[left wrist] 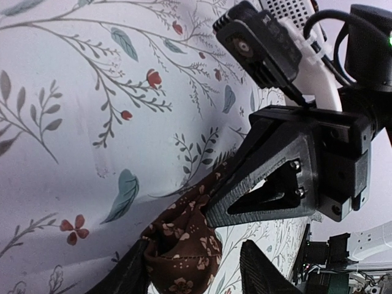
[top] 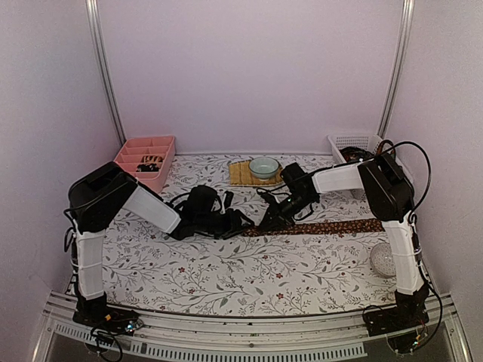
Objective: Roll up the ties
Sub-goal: Roll the tie at the center of the board.
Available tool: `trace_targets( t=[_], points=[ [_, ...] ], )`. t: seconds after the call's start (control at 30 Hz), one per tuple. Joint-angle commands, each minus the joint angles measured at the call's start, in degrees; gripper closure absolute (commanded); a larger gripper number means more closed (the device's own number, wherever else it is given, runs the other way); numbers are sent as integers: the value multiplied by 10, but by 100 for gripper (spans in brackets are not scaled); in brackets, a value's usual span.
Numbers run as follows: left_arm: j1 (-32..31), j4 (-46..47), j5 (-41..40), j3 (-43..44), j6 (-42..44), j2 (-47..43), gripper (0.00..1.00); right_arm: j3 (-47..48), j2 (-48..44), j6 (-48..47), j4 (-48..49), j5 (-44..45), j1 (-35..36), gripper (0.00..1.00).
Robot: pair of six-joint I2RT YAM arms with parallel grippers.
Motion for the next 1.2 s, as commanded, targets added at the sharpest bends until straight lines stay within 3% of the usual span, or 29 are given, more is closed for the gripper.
trace_targets(
  t=[0.0, 0.4, 1.0, 1.17],
  points=[
    [-17, -17, 17, -14, -25, 28, 50, -7, 23, 4, 8, 12, 5, 98],
    [-21, -23, -4, -15, -33, 44, 59, -5, 24, 8, 8, 5, 11, 98],
    [-21, -2, -17, -40, -53, 47, 58, -2, 24, 42, 45, -33, 22, 98],
    [-21, 3, -23, -45, -56, 44, 74, 0, 24, 42, 43, -29, 22, 97]
  ],
)
